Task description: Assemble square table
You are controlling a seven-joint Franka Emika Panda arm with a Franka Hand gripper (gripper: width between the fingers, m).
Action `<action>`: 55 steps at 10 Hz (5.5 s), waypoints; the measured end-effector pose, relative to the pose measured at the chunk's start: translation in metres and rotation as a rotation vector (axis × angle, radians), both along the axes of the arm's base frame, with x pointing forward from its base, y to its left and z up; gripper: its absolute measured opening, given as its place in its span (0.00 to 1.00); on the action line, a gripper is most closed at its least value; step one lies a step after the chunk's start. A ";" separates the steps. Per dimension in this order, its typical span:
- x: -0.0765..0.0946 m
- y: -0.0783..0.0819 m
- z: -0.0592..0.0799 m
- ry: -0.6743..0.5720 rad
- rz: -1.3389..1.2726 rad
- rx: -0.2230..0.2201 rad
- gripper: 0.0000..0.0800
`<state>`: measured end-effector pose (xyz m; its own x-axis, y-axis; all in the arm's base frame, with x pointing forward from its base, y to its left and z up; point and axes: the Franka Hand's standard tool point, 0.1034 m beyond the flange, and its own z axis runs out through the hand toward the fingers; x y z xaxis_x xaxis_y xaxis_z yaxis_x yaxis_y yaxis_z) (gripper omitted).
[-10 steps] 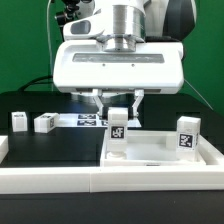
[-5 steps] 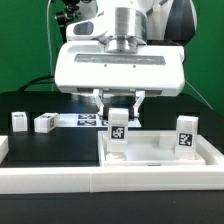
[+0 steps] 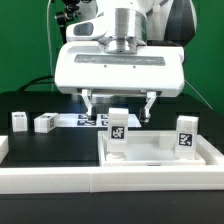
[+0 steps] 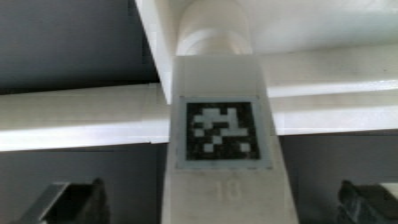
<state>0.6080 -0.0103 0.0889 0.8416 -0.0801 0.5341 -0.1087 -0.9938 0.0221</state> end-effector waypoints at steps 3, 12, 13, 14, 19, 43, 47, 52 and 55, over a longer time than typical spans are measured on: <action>0.002 -0.004 0.002 0.005 -0.004 0.003 0.81; -0.004 0.006 -0.003 0.342 0.010 0.146 0.81; -0.005 0.007 -0.002 0.420 0.016 0.174 0.81; -0.005 0.006 -0.002 0.480 0.023 0.189 0.81; 0.001 -0.005 0.002 0.490 0.005 0.193 0.81; 0.005 0.017 -0.001 0.355 -1.509 0.699 0.36; 0.005 0.017 -0.001 0.371 -1.369 0.658 0.73; 0.005 0.017 -0.003 0.412 -0.896 0.507 0.81; 0.005 0.016 -0.003 0.422 -0.695 0.441 0.81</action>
Offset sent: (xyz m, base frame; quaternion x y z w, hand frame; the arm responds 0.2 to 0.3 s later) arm -0.0012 -0.0019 0.0095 0.0108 -0.0130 -0.0029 0.9999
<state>0.6126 0.0062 0.0859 0.6459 -0.7634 -0.0048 -0.7529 -0.6359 -0.1694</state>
